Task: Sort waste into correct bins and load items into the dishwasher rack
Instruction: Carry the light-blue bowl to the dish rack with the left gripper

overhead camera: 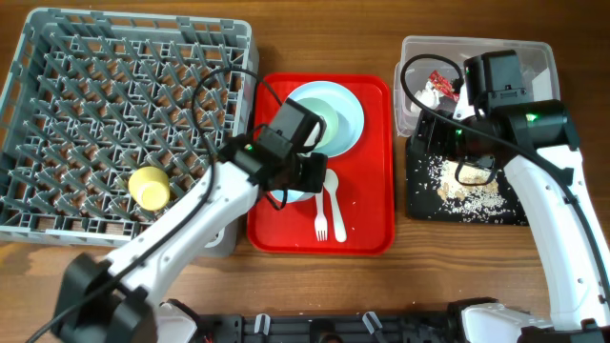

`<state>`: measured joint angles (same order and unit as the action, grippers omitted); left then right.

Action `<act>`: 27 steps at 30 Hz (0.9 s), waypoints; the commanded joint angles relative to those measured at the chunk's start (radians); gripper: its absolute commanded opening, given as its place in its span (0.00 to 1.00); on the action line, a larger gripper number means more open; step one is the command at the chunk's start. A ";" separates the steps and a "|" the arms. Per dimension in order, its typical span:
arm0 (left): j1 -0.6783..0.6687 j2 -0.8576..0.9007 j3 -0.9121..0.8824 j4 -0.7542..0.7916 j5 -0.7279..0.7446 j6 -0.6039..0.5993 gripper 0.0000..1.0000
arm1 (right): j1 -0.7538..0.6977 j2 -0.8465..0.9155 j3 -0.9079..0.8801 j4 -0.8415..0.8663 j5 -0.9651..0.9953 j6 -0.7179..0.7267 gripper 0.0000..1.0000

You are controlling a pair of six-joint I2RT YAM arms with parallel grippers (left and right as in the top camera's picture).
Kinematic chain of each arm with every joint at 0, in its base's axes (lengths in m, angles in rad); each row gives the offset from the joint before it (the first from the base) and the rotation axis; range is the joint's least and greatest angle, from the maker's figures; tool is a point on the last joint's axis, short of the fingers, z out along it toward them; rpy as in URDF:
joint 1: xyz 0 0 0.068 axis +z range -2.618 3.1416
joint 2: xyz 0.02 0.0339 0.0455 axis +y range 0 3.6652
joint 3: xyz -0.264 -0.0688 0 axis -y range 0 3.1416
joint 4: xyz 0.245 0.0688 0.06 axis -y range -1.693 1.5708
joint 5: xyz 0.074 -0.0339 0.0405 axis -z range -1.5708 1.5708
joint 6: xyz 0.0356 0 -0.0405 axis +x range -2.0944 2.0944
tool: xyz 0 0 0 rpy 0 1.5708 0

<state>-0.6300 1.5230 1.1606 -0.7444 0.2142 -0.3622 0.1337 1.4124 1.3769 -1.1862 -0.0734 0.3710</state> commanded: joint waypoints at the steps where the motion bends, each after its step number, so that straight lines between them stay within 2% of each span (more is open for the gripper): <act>1: 0.025 -0.109 0.006 -0.005 -0.002 -0.013 0.04 | -0.002 -0.002 -0.001 -0.001 0.006 -0.013 0.86; 4: 0.095 -0.195 0.010 -0.005 -0.001 -0.010 0.04 | -0.002 -0.002 -0.001 -0.003 0.006 -0.014 0.86; 6: 0.167 -0.235 0.024 -0.004 0.045 0.037 0.04 | -0.002 -0.002 -0.001 -0.002 0.006 -0.029 0.86; 11: 0.499 -0.243 0.101 0.014 0.333 0.185 0.04 | -0.002 -0.002 -0.001 -0.002 0.006 -0.030 0.86; 16: 0.757 -0.158 0.102 0.112 0.684 0.202 0.04 | -0.002 -0.002 -0.001 -0.002 0.006 -0.030 0.86; 21: 0.872 -0.004 0.102 0.164 0.950 0.202 0.04 | -0.002 -0.002 -0.001 -0.002 0.006 -0.030 0.86; 23: 0.902 0.077 0.102 0.174 1.008 0.202 0.04 | -0.002 -0.002 -0.001 -0.002 0.006 -0.029 0.86; 27: 0.930 0.176 0.102 0.183 1.035 0.202 0.04 | -0.002 -0.002 -0.001 -0.002 0.006 -0.030 0.86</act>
<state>0.2760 1.6375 1.2476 -0.5732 1.1465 -0.1841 0.1337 1.4124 1.3769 -1.1896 -0.0734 0.3561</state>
